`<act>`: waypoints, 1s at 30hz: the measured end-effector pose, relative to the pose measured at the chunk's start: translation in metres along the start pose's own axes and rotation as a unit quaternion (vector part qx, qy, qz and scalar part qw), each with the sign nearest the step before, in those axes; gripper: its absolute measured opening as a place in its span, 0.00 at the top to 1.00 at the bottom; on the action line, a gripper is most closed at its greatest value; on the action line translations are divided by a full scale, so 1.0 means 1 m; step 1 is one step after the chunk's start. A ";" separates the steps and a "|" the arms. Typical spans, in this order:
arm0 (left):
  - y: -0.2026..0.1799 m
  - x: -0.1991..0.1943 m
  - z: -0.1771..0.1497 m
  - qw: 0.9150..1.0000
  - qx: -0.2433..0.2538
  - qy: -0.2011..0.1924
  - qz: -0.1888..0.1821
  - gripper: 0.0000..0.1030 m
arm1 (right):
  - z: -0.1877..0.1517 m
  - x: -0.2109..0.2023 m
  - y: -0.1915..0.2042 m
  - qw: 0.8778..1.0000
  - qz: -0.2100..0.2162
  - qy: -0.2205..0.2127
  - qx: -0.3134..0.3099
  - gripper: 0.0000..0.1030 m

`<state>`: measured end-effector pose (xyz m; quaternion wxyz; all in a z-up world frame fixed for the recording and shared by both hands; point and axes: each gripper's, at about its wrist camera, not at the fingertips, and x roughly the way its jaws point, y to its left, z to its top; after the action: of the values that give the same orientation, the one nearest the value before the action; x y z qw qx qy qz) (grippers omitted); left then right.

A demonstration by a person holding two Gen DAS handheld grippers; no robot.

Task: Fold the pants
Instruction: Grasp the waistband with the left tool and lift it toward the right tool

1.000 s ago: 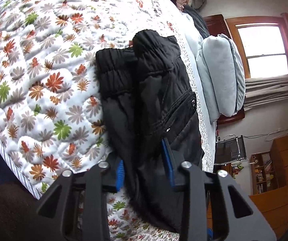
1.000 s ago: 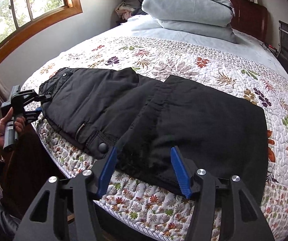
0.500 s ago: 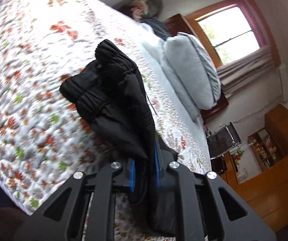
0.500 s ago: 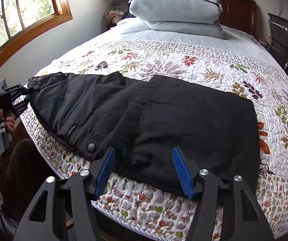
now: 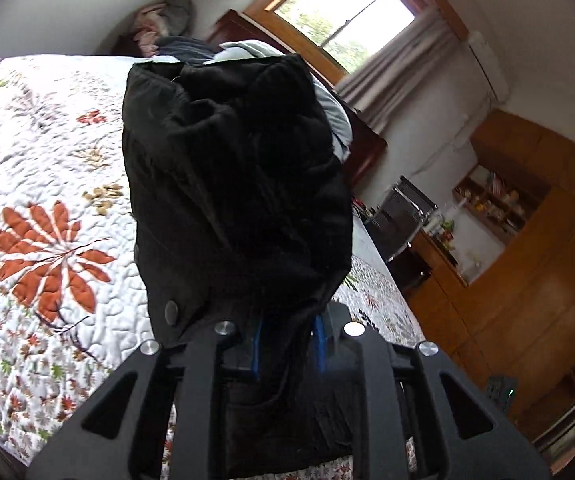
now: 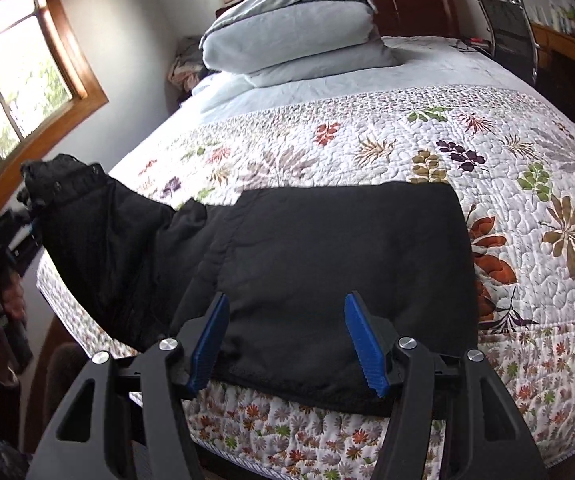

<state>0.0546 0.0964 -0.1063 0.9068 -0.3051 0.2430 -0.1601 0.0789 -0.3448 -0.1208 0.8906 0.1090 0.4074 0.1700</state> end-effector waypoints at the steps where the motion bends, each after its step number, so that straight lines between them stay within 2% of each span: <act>1: -0.005 0.003 -0.003 1.000 0.006 0.004 -0.002 0.82 | 0.004 -0.002 -0.002 1.000 0.005 -0.005 0.006 0.37; 4: -0.014 0.012 -0.009 1.000 0.025 0.014 -0.005 0.82 | 0.018 -0.010 -0.008 0.999 0.025 -0.025 0.024 0.32; 6: -0.022 0.018 -0.015 0.999 0.047 0.022 -0.001 0.81 | 0.028 -0.014 -0.013 0.997 0.054 -0.037 0.045 0.30; 9: -0.038 0.029 -0.022 0.997 0.075 0.036 -0.001 0.81 | 0.039 -0.015 -0.019 0.992 0.093 -0.042 0.079 0.21; 11: -0.044 0.035 -0.026 0.995 0.090 0.044 -0.003 0.81 | 0.048 -0.013 -0.020 0.987 0.121 -0.044 0.100 0.21; 20: -0.066 0.061 -0.053 0.987 0.138 0.085 -0.014 0.81 | 0.063 0.001 0.001 0.981 0.167 -0.025 0.101 0.17; 24: -0.076 0.076 -0.068 0.981 0.162 0.111 -0.015 0.80 | 0.061 0.017 -0.001 0.971 0.201 -0.006 0.128 0.15; 30: -0.088 0.113 -0.097 0.964 0.201 0.173 -0.004 0.80 | 0.060 0.049 -0.013 0.949 0.256 0.025 0.182 0.11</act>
<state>0.0836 -0.0662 -0.1568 0.8929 -0.0852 0.3578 -0.2598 0.1568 -0.3409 -0.1203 0.7718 0.3651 0.4123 0.3179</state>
